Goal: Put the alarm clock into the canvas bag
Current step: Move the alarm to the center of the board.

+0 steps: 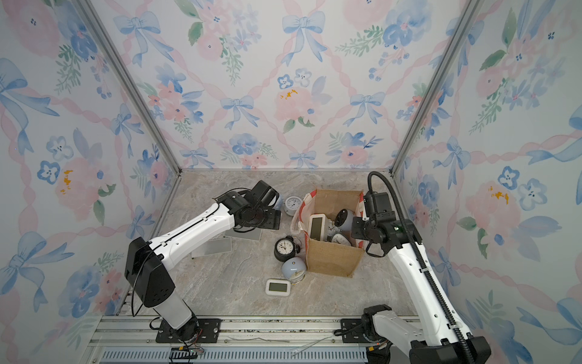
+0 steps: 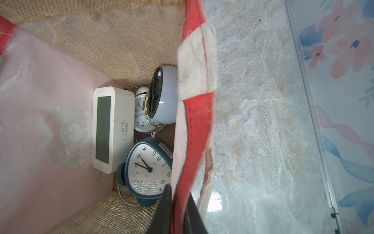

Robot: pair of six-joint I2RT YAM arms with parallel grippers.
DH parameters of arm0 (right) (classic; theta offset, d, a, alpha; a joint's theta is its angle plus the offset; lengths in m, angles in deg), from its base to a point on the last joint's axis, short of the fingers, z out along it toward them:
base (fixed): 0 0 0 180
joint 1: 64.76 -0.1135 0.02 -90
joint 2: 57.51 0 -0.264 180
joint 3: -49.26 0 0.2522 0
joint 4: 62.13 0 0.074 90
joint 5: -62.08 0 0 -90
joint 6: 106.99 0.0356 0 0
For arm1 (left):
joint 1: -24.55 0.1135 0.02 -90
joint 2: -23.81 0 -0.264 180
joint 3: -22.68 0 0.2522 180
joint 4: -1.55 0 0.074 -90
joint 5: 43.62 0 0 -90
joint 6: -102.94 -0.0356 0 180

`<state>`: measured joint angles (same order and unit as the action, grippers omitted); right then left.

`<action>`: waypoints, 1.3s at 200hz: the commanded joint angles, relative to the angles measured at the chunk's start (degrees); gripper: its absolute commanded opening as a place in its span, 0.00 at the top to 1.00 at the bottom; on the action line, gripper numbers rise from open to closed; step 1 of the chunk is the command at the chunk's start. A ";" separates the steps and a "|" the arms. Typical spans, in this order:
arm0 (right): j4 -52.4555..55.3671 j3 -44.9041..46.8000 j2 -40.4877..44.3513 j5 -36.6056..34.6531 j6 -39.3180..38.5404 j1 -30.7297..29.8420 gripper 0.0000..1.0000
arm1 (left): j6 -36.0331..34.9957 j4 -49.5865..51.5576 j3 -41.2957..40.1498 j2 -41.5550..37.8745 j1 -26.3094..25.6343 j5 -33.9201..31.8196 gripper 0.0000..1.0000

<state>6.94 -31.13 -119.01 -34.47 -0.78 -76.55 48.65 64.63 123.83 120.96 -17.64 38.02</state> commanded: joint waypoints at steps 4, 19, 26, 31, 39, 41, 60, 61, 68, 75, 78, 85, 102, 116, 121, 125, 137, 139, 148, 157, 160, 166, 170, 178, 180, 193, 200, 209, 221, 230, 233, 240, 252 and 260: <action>0.60 -0.36 0.66 -0.69 -0.77 -0.25 0.87 | 2.30 -1.68 -1.69 3.43 -2.27 1.36 0.13; 0.66 -0.34 0.72 -0.66 -0.81 -0.25 0.87 | 2.95 -3.35 -2.12 5.38 -3.66 2.73 0.11; 0.64 -0.34 0.69 -0.63 -0.76 -0.25 0.87 | 3.33 -3.85 -1.91 6.55 -4.30 3.11 0.10; 0.56 -0.30 0.74 -0.68 -0.80 -0.25 0.87 | 3.48 -3.88 -1.64 7.44 -4.63 3.23 0.08; 0.42 -0.31 0.76 -0.61 -0.76 -0.25 0.87 | 3.66 -3.90 -1.04 8.91 -5.29 3.48 0.07; 0.42 -0.27 0.70 -0.58 -0.74 -0.25 0.87 | 3.78 -3.93 -0.88 9.26 -5.40 3.47 0.07; 0.55 -0.57 0.54 -0.44 -0.82 -0.28 0.87 | 5.27 -3.88 -0.95 11.19 -6.38 2.72 0.04; 0.52 -0.63 0.48 -0.46 -0.86 -0.27 0.87 | 5.35 -3.93 -0.97 11.30 -6.39 2.73 0.04; 0.51 -0.77 0.45 -0.42 -0.85 -0.33 0.87 | 5.89 -3.92 -1.27 11.57 -6.65 2.37 0.03; 0.50 -0.86 0.41 -0.38 -0.91 -0.31 0.87 | 6.40 -3.97 -1.52 12.06 -6.82 2.12 0.02; 0.46 -0.85 0.49 -0.46 -0.87 -0.33 0.87 | 6.56 -4.03 -1.61 12.23 -6.86 2.04 0.02; 0.30 -0.79 0.33 -0.40 -0.86 -0.30 0.87 | 6.67 -4.07 -1.78 12.66 -7.02 1.96 0.02; 0.19 -0.75 0.03 -0.07 -0.77 -0.31 0.87 | 6.96 -4.52 -2.09 13.71 -7.43 2.20 0.02; 0.23 -0.78 -0.11 0.00 -0.78 -0.40 0.87 | 6.95 -5.56 -2.33 14.56 -7.76 3.35 0.02; 0.15 -0.78 -0.06 0.01 -0.79 -0.42 0.87 | 6.97 -5.79 -2.33 14.77 -7.79 3.62 0.02; 0.11 -0.78 -0.05 0.02 -0.77 -0.36 0.87 | 6.88 -6.04 -2.38 15.08 -7.96 3.98 0.02; 0.09 -0.74 -0.10 0.07 -0.75 -0.42 0.87 | 6.93 -6.26 -2.44 15.89 -8.05 4.31 0.02; 0.07 -0.77 -0.11 0.05 -0.76 -0.42 0.87 | 6.95 -6.26 -2.41 16.04 -8.07 4.29 0.02; 0.14 -0.78 -0.11 -0.01 -0.74 -0.37 0.87 | 6.92 -6.28 -2.53 16.60 -8.03 4.16 0.02; 0.20 -0.72 -0.09 0.03 -0.77 -0.45 0.87 | 7.02 -6.25 -2.91 16.99 -8.01 3.87 0.02; 0.16 -0.77 -0.04 0.01 -0.75 -0.43 0.87 | 6.95 -6.26 -3.02 17.11 -8.07 3.76 0.02; 0.17 -0.78 0.01 0.04 -0.82 -0.43 0.87 | 6.92 -6.22 -3.36 17.30 -7.98 3.47 0.02; 0.15 -0.79 -0.01 0.01 -0.74 -0.42 0.87 | 7.01 -6.19 -3.58 17.41 -7.99 3.37 0.02; 0.19 -0.75 -0.03 0.01 -0.79 -0.42 0.87 | 7.09 -6.25 -4.13 17.51 -7.82 3.23 0.02; 0.20 -0.77 -0.01 0.03 -0.82 -0.42 0.87 | 7.10 -6.25 -4.20 17.54 -7.75 3.21 0.02; 0.18 -0.67 -0.01 0.04 -0.76 -0.42 0.87 | 7.01 -6.28 -5.09 17.34 -7.45 2.84 0.02; 0.17 -0.70 -0.03 0.07 -0.82 -0.41 0.87 | 6.96 -6.29 -5.74 17.26 -7.08 2.76 0.02; 0.15 -0.69 0.01 0.13 -0.75 -0.42 0.87 | 6.95 -6.34 -6.62 16.91 -6.70 2.28 0.02; 0.16 -0.69 0.01 0.08 -0.75 -0.46 0.87 | 6.78 -6.71 -8.03 16.03 -5.97 2.16 0.04; 0.16 -0.68 0.00 0.05 -0.79 -0.40 0.87 | 6.66 -6.90 -9.06 15.23 -5.48 2.14 0.06; 0.15 -0.62 0.02 0.03 -0.82 -0.42 0.87 | 6.61 -6.96 -9.41 14.88 -5.32 2.06 0.06; 0.13 -0.61 -0.02 0.00 -0.78 -0.42 0.87 | 6.53 -6.96 -10.13 14.14 -4.82 1.97 0.07; 0.08 -0.61 0.02 0.18 -0.75 -0.36 0.87 | 6.24 -6.96 -11.31 12.82 -3.92 1.48 0.08; 0.01 -0.50 -0.08 0.04 -0.81 -0.38 0.87 | 6.06 -7.04 -12.16 12.00 -3.29 1.37 0.09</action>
<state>6.92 -31.13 -119.01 -34.40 -0.98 -76.55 55.14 55.70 114.15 136.65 -22.82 41.19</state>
